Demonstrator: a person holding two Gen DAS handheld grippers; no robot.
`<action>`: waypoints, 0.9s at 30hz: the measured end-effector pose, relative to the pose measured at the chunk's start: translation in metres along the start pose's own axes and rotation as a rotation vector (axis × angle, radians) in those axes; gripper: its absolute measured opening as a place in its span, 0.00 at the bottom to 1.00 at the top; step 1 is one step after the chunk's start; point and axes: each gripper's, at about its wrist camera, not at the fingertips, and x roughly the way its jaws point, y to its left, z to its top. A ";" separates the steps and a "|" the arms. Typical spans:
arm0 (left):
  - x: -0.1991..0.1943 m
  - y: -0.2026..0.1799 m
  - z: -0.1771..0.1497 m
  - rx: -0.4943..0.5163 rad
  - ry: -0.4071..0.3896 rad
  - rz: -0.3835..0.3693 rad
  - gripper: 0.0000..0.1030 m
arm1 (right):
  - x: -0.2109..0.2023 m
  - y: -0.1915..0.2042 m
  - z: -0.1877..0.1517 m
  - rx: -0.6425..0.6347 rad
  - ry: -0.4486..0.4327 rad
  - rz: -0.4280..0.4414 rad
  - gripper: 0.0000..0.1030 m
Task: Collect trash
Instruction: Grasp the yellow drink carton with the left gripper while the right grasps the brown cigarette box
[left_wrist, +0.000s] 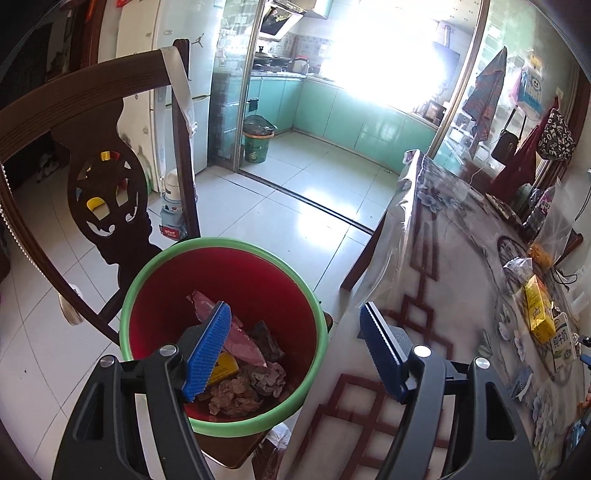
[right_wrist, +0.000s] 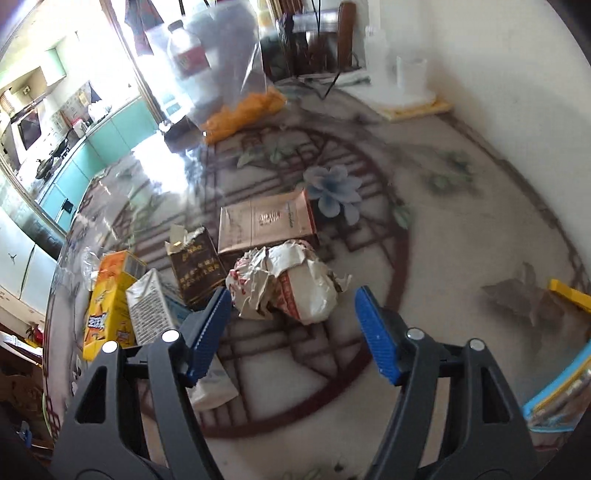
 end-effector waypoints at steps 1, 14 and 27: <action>0.001 -0.001 0.000 0.002 0.002 0.003 0.67 | 0.003 -0.001 -0.001 0.003 0.005 0.009 0.66; 0.006 -0.017 0.000 0.026 0.033 -0.008 0.68 | 0.042 0.004 0.073 -0.140 0.054 -0.029 0.73; 0.008 -0.018 0.005 -0.061 0.051 -0.044 0.73 | 0.099 0.061 0.055 -0.818 0.286 -0.090 0.89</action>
